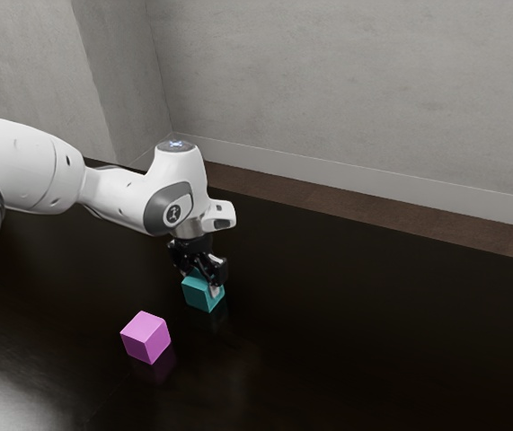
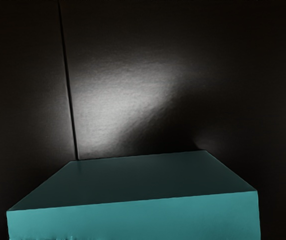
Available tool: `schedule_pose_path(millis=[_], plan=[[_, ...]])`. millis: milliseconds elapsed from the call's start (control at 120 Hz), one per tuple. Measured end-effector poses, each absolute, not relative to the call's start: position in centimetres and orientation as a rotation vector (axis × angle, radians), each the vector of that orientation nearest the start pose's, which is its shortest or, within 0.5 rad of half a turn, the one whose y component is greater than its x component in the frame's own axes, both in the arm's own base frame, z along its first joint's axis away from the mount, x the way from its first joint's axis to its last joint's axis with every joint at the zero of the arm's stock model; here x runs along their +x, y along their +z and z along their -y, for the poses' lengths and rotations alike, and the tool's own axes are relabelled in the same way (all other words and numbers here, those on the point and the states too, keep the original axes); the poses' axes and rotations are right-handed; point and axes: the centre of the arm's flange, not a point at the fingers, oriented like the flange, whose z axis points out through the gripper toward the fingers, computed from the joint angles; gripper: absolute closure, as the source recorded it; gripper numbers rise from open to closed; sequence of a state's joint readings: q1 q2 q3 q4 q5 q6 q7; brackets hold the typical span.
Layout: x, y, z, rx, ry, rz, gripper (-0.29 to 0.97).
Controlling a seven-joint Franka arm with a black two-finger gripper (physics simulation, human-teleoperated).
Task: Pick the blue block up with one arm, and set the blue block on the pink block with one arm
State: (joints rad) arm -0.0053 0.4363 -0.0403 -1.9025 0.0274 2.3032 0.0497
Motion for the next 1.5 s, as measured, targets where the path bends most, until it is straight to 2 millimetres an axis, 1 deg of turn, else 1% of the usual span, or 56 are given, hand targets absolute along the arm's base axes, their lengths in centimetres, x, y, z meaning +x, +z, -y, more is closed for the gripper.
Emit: schedule_pose_path(millis=[200, 267, 317, 400, 517, 625, 750, 858, 908, 983, 1133, 1258, 1400, 1500], plan=[[62.5, 27.3, 2.7, -3.132, 0.047, -0.171, 0.26], [62.3, 28.2, 2.7, -3.131, 0.032, -0.170, 0.26], [61.7, 29.4, 2.7, -3.129, 0.016, -0.171, 0.26], [59.9, 31.7, 2.7, -3.126, -0.009, -0.172, 0.28], [56.6, 34.9, 2.9, -3.119, -0.048, -0.182, 0.29], [53.4, 36.0, 2.9, -3.115, -0.041, -0.183, 0.29], [50.7, 36.9, 2.8, -3.111, -0.042, -0.181, 0.29], [48.8, 37.1, 2.3, -3.110, -0.033, -0.169, 0.29], [48.4, 37.0, 2.0, -3.110, -0.028, -0.160, 0.29], [47.8, 36.5, 1.1, -3.114, -0.012, -0.131, 0.29], [47.4, 35.9, 0.7, -3.115, 0.007, -0.119, 0.29], [47.5, 34.6, 0.7, -3.116, 0.041, -0.116, 0.29], [47.2, 34.3, 0.0, -3.118, 0.046, -0.093, 0.29], [46.7, 34.3, 0.0, -3.119, 0.044, -0.091, 0.29]])
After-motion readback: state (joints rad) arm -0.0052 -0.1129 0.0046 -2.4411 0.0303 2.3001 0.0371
